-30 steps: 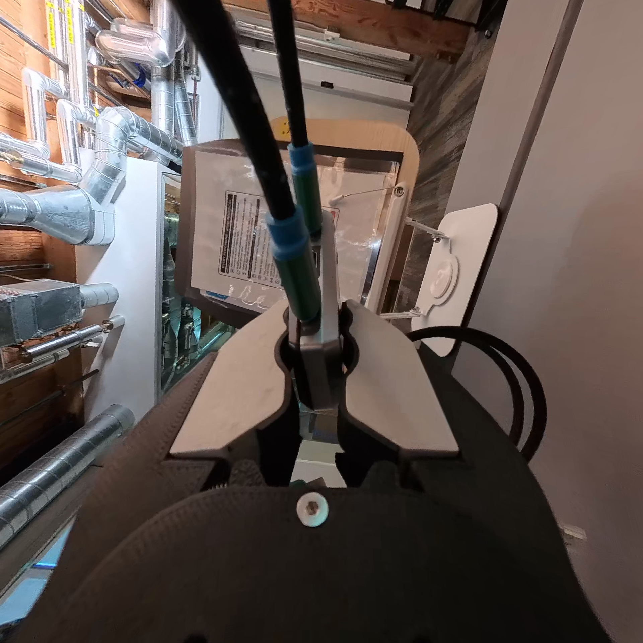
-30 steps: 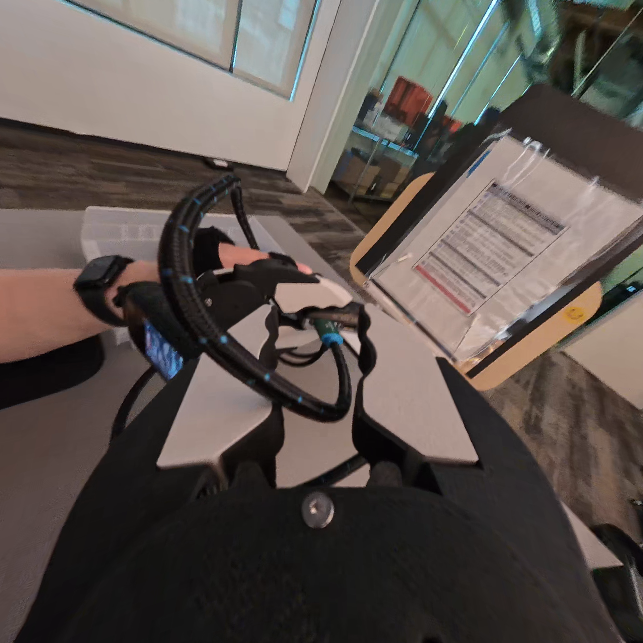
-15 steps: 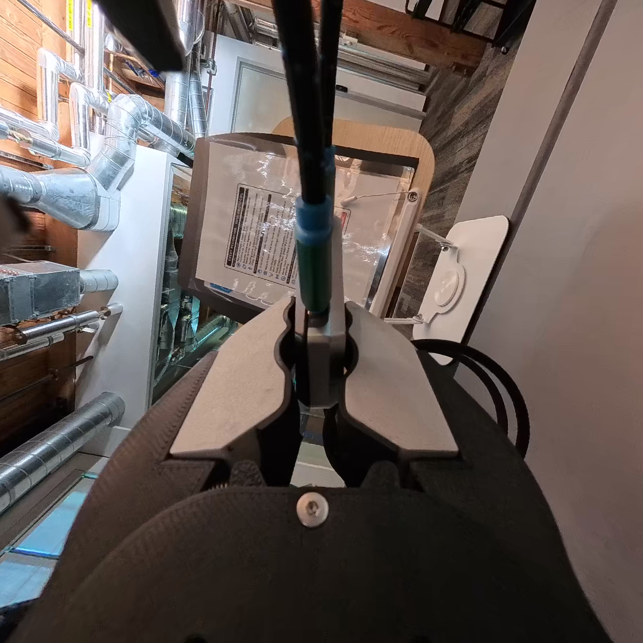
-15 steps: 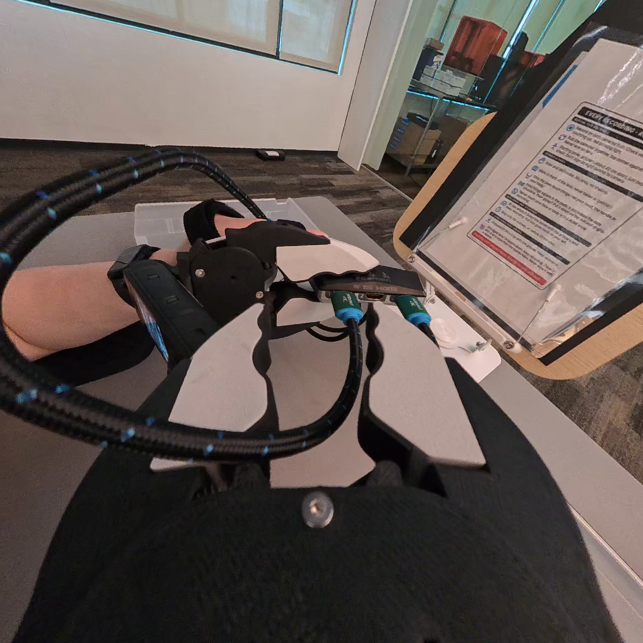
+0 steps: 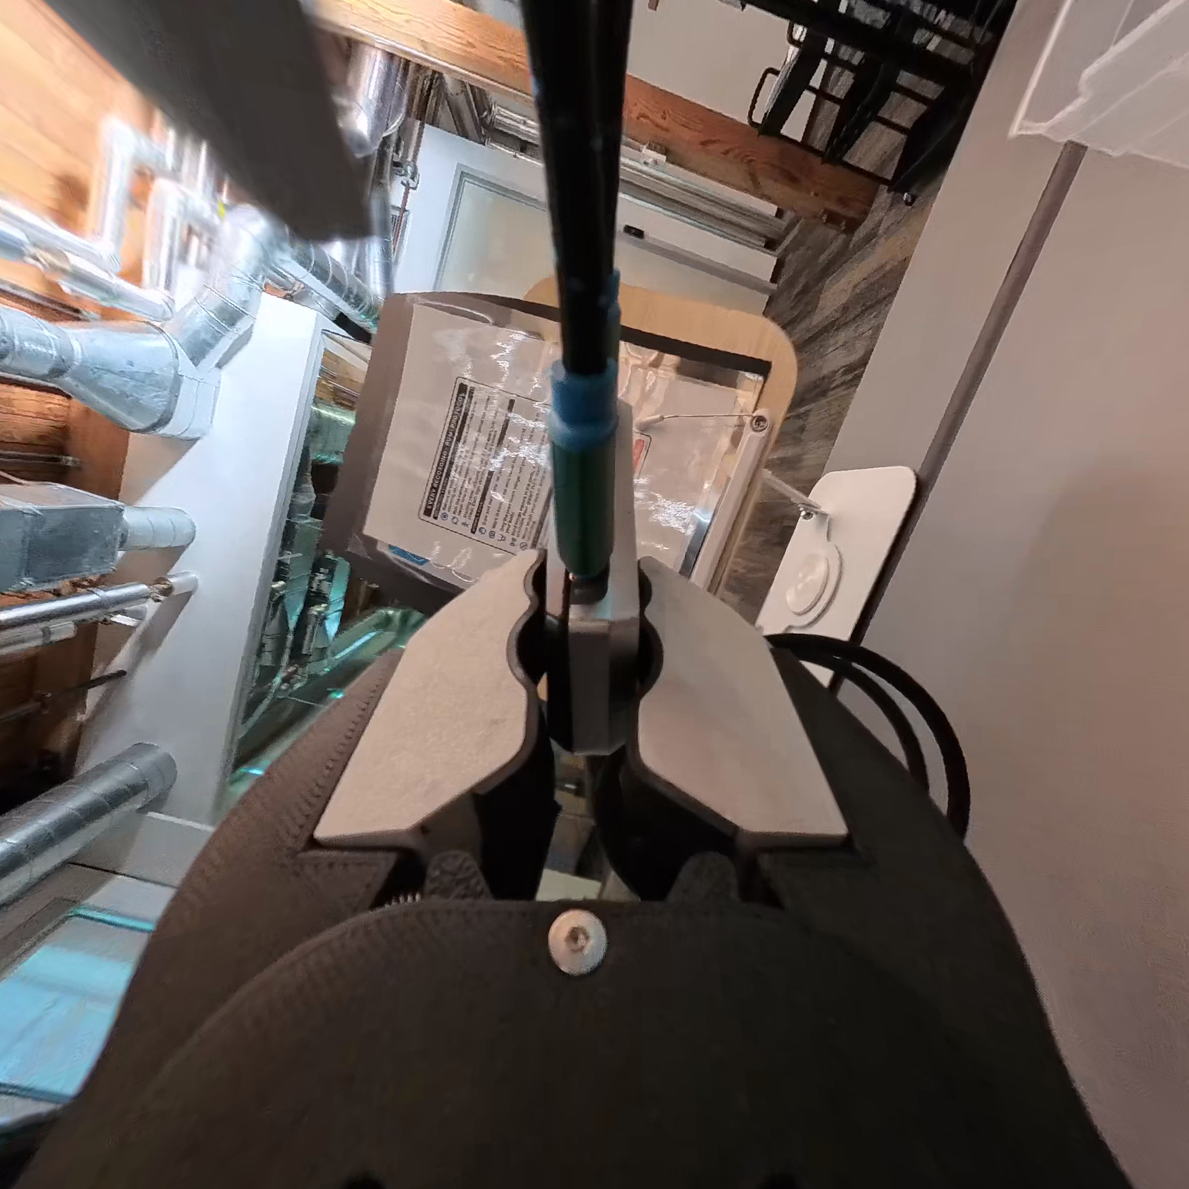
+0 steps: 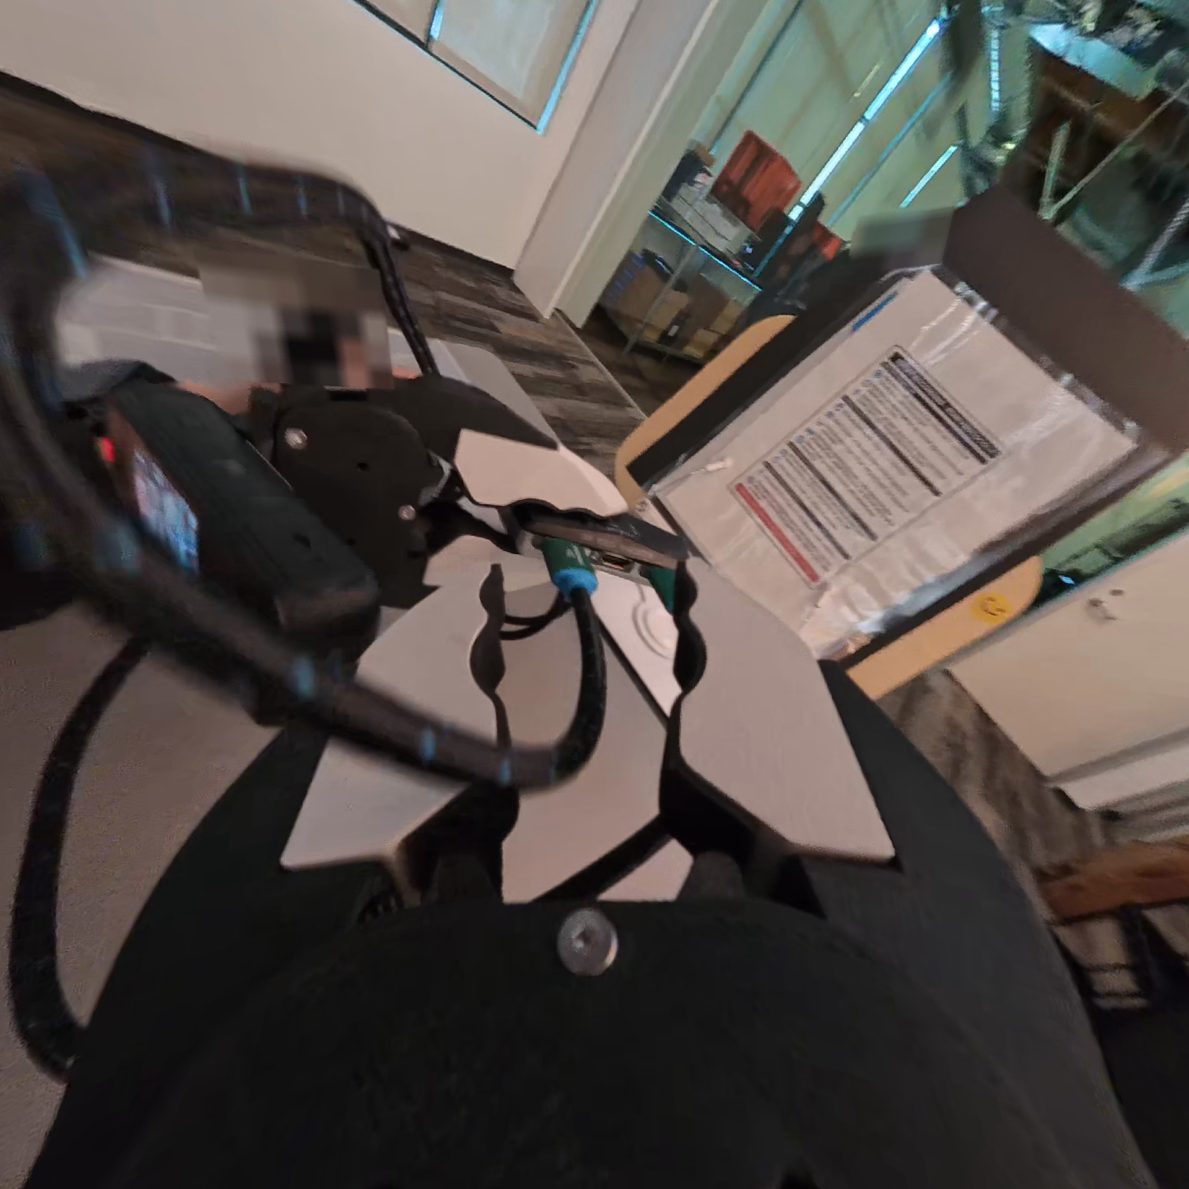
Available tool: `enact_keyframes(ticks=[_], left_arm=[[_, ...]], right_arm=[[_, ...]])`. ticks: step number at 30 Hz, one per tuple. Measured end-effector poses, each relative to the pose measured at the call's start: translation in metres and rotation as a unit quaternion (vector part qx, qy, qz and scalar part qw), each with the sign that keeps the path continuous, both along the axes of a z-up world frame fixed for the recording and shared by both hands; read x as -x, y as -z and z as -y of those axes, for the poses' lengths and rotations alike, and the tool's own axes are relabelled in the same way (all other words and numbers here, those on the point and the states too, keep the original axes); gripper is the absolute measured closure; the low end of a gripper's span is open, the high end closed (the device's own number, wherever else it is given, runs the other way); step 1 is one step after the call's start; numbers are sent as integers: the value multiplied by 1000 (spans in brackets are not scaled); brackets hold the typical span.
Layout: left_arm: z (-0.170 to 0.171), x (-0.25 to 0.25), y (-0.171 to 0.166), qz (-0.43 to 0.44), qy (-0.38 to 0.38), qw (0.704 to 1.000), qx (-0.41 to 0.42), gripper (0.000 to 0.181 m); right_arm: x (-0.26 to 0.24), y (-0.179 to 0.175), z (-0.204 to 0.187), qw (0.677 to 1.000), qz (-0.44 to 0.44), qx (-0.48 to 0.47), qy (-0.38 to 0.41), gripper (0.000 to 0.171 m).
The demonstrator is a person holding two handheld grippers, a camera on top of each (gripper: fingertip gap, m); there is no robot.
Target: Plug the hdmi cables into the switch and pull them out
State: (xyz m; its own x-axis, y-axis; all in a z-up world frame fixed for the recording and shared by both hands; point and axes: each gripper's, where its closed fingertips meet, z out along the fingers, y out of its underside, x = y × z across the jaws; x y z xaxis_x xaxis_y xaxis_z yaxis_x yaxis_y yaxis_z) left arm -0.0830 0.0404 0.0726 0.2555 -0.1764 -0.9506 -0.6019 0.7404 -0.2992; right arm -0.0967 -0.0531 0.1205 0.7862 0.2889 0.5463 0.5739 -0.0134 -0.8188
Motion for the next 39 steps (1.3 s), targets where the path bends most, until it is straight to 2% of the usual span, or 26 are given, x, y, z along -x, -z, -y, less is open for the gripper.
enact_keyframes(ticks=[3, 6, 9, 13, 16, 19, 21, 25, 31, 35, 39], left_arm=[[0, 2, -4, 30, 12, 998, 51, 158], [-4, 6, -9, 39, -3, 998, 41, 158], [-3, 5, -8, 36, -6, 999, 30, 158], [1, 0, -3, 23, -13, 1000, 10, 159], [4, -3, 0, 22, -5, 1000, 12, 158], [9, -5, -1, 30, -2, 1000, -1, 158], [10, -6, -1, 29, -2, 1000, -5, 158], [11, -7, 1, 34, -3, 999, 1, 158], [15, -10, 5, 27, 1, 1000, 16, 158], [25, -15, 10, 0, 31, 1000, 2, 158], [34, -19, 12, -14, 45, 999, -3, 158]], right_arm=[[-8, 7, -3, 999, 20, 14, 31, 115], [-15, 8, -7, 998, -31, 33, 42, 116], [-14, 4, -8, 998, -63, 28, 12, 120], [-4, -8, -1, 998, 41, -41, 4, 135], [10, 2, 3, 995, 93, -38, -16, 139], [5, 21, -6, 999, 30, 43, -3, 137], [-3, 30, -9, 997, 3, 81, 8, 144], [-5, 30, -11, 997, 12, 73, -6, 146], [-5, 33, -18, 996, 81, 36, -12, 144], [0, 37, -9, 987, 147, 29, -50, 146], [-4, 39, -1, 976, 208, 21, -65, 137]])
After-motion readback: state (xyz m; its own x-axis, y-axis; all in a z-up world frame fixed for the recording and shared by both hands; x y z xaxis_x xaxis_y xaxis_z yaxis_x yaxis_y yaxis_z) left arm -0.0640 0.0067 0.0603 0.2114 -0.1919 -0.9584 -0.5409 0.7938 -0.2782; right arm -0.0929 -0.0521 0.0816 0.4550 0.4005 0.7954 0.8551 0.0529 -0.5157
